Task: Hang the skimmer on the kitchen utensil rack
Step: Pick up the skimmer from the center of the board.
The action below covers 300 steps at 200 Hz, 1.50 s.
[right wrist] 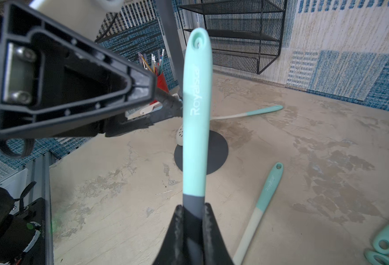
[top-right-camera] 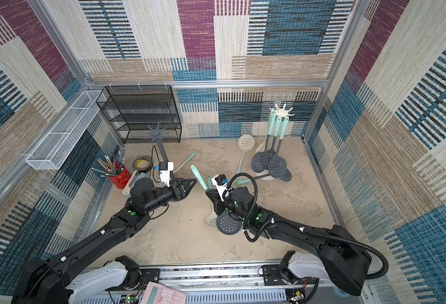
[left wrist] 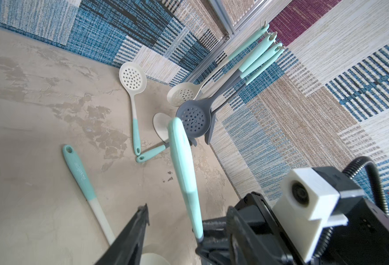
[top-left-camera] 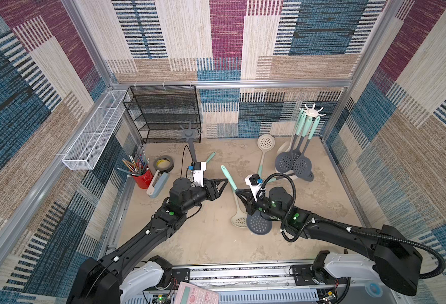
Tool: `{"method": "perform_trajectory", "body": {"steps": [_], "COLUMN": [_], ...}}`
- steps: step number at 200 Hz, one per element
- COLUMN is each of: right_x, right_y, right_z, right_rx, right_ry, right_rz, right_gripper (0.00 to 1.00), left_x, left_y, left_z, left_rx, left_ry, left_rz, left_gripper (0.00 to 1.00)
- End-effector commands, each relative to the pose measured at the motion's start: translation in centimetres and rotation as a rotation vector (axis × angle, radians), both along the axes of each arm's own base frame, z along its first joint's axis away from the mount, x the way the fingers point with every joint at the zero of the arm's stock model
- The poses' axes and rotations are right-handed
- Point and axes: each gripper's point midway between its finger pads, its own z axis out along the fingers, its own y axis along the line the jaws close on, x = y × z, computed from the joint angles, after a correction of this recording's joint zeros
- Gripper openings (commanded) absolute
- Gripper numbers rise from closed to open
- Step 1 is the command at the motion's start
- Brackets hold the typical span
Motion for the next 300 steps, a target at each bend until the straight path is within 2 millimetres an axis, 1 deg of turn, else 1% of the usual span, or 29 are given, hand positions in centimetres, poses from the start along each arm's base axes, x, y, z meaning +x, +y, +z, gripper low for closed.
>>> {"method": "perform_trajectory", "body": {"steps": [1, 21, 45, 71, 96, 108, 114, 153, 180, 210, 222, 247, 274, 300], "right_x": [-0.3, -0.3, -0.2, -0.2, 0.0, 0.1, 0.2, 1.0, 1.7, 2.7, 3.0, 3.8, 4.6, 5.6], "right_y": [0.4, 0.6, 1.0, 1.4, 1.7, 1.7, 1.7, 1.5, 1.5, 1.7, 2.1, 2.5, 2.6, 2.4], "right_z": [1.9, 2.0, 1.8, 1.9, 1.7, 1.6, 1.4, 0.5, -0.2, -0.7, -0.9, -1.5, -2.5, -3.1], "right_rx": [0.059, 0.058, 0.049, 0.047, 0.034, 0.026, 0.018, -0.029, -0.065, -0.101, -0.123, -0.167, -0.212, -0.243], "right_ry": [-0.037, -0.040, -0.036, -0.035, -0.033, -0.031, -0.030, -0.025, -0.014, -0.002, 0.002, 0.018, 0.034, 0.045], "right_rz": [0.021, 0.032, 0.042, 0.052, 0.054, 0.053, 0.049, 0.010, -0.016, -0.052, -0.050, -0.081, -0.134, -0.208], "right_gripper": [0.09, 0.09, 0.10, 0.10, 0.11, 0.14, 0.16, 0.37, 0.44, 0.44, 0.44, 0.42, 0.37, 0.29], "left_x": [1.0, 1.7, 2.3, 2.6, 2.6, 2.7, 2.6, 2.7, 3.0, 3.3, 3.4, 3.7, 4.1, 4.4], "left_y": [-0.3, -0.6, -1.2, -1.3, -1.2, -1.0, -1.0, -0.2, 0.6, 1.0, 1.1, 1.3, 1.7, 1.9], "left_z": [2.6, 3.1, 3.2, 3.1, 3.2, 3.3, 3.3, 3.8, 3.8, 3.6, 3.4, 3.1, 3.0, 2.8], "left_rx": [-0.039, -0.052, -0.060, -0.067, -0.071, -0.071, -0.071, -0.061, -0.026, -0.006, 0.005, 0.018, 0.031, 0.051], "left_ry": [-0.098, -0.116, -0.117, -0.116, -0.111, -0.108, -0.109, -0.095, -0.073, -0.056, -0.047, -0.023, 0.007, 0.030], "left_rz": [0.013, 0.017, 0.008, 0.013, 0.021, 0.030, 0.033, 0.077, 0.126, 0.152, 0.162, 0.183, 0.213, 0.233], "left_gripper": [0.56, 0.55, 0.47, 0.30, 0.10, 0.02, 0.00, 0.00, 0.00, 0.00, 0.00, 0.00, 0.00, 0.00]}}
